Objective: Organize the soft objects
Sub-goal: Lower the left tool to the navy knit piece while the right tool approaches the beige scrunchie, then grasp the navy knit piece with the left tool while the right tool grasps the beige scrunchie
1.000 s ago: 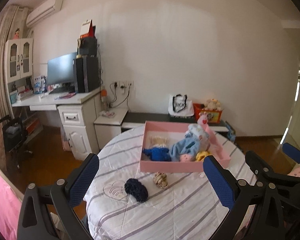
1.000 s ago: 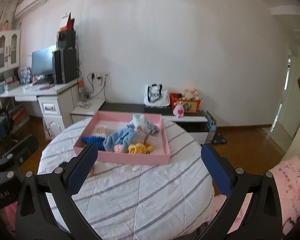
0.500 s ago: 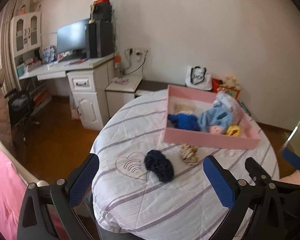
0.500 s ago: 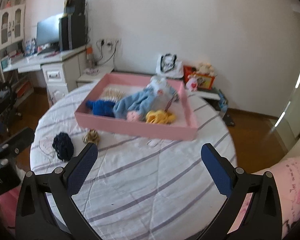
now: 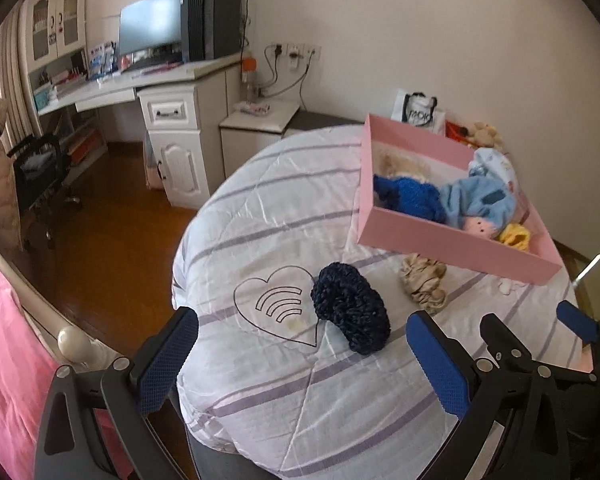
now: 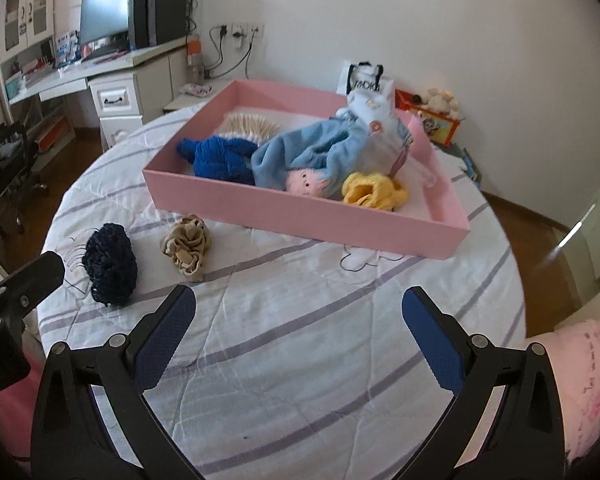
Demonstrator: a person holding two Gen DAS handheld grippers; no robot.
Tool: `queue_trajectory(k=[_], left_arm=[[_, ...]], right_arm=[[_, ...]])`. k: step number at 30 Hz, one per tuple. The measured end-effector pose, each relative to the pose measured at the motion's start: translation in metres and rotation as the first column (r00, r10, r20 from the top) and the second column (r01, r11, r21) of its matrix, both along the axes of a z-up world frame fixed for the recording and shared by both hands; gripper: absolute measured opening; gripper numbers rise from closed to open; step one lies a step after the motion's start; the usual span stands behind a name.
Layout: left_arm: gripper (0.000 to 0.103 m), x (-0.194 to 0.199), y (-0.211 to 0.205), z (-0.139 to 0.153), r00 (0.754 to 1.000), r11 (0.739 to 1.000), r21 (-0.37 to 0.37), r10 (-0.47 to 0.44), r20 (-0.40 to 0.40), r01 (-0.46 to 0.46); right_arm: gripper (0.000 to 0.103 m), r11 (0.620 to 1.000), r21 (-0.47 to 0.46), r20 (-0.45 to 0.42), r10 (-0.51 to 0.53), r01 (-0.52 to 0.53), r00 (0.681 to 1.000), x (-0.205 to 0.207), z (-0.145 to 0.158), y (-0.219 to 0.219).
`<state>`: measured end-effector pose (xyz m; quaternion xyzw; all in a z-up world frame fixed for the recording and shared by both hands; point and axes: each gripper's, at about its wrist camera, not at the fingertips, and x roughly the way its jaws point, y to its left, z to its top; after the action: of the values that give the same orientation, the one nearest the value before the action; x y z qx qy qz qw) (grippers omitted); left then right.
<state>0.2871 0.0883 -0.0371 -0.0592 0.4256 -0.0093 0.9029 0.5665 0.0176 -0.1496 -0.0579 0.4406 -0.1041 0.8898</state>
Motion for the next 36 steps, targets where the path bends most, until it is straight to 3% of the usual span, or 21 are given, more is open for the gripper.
queue_trajectory(k=[11,14,17,20,22,25,29,33,36], left_arm=[[0.103,0.053,0.000,-0.040,0.995,0.999,-0.033,-0.008,-0.102,0.004],[0.097,0.066,-0.004,-0.051,0.993,0.999,-0.029,-0.024,-0.116,0.021],[0.085,0.075,-0.007,-0.061,0.991,0.999,-0.018,-0.032,-0.127,0.030],[0.064,0.076,-0.010,-0.064,0.994,0.999,0.024,-0.044,-0.103,0.047],[0.043,0.076,-0.011,-0.063,0.993,0.998,0.011,-0.064,-0.098,0.065],[0.023,0.076,-0.009,-0.061,0.993,0.997,0.002,-0.071,-0.098,0.072],[0.015,0.074,0.000,-0.056,0.995,0.998,0.019,-0.052,-0.086,0.054],[0.013,0.070,0.005,-0.050,0.998,0.998,0.063,-0.015,-0.060,0.019],[0.013,0.070,0.008,-0.051,0.997,0.999,0.053,-0.005,-0.072,0.008]], right_arm=[[0.103,0.999,0.037,-0.094,-0.005,0.009,0.996,0.026,-0.031,-0.008],[0.103,0.999,0.044,-0.111,-0.011,0.016,0.994,0.030,-0.037,-0.011],[0.103,0.998,0.061,-0.123,-0.019,0.027,0.992,0.035,-0.042,-0.015],[0.103,0.998,0.065,-0.140,-0.010,0.019,0.990,0.039,-0.046,-0.014],[0.103,0.997,0.069,-0.146,-0.007,0.017,0.989,0.042,-0.048,-0.014],[0.103,0.996,0.088,-0.150,0.003,0.011,0.989,0.046,-0.049,-0.013],[0.103,0.997,0.083,-0.142,0.007,0.005,0.990,0.051,-0.047,-0.008],[0.103,0.995,0.097,-0.134,0.023,-0.010,0.991,0.059,-0.045,-0.002],[0.103,0.993,0.115,-0.123,0.048,-0.034,0.991,0.063,-0.044,0.004]])
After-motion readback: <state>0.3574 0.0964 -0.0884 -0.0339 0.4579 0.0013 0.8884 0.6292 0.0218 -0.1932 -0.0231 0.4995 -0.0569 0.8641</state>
